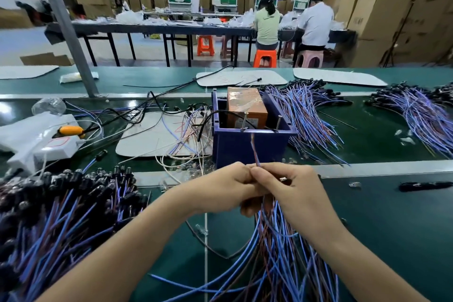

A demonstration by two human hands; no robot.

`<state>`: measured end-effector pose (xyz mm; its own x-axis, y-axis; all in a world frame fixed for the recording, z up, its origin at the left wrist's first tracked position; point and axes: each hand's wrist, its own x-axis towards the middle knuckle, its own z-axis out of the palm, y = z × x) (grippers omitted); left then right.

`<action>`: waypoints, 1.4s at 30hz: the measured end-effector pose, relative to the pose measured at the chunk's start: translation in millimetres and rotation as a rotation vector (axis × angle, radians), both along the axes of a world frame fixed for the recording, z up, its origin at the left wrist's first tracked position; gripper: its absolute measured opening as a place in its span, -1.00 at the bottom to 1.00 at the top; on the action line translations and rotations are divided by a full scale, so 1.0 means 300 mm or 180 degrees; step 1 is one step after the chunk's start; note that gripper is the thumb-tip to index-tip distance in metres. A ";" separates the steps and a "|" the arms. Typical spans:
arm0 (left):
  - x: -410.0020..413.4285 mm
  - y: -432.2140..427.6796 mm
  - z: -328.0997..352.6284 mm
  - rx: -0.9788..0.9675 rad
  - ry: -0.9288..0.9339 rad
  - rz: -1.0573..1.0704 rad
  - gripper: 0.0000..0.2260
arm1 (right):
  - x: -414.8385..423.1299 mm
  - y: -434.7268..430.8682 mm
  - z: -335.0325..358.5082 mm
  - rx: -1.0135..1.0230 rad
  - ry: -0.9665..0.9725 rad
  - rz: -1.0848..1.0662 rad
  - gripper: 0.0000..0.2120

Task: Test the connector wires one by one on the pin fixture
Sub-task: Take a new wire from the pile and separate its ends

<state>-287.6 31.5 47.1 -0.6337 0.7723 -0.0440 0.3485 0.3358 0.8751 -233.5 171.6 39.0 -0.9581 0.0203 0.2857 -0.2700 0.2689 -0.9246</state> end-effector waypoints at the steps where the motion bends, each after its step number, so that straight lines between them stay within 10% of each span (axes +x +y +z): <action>1: -0.001 0.001 -0.002 0.0018 -0.0038 -0.0015 -0.68 | -0.004 0.003 -0.002 -0.0115 -0.0062 -0.0016 -0.86; 13: -0.025 0.037 -0.065 0.1437 -0.0975 0.1164 -0.87 | -0.112 0.003 -0.038 -0.1025 -0.0278 -0.0599 -0.91; 20: -0.065 0.025 -0.079 0.1310 -0.0150 0.2009 -0.78 | -0.184 0.040 -0.061 -0.1020 -0.0038 -0.1123 -0.87; 42: -0.109 0.000 -0.117 0.0878 0.0909 0.1536 -0.82 | -0.181 0.059 -0.090 -0.0797 0.0259 -0.1287 -0.72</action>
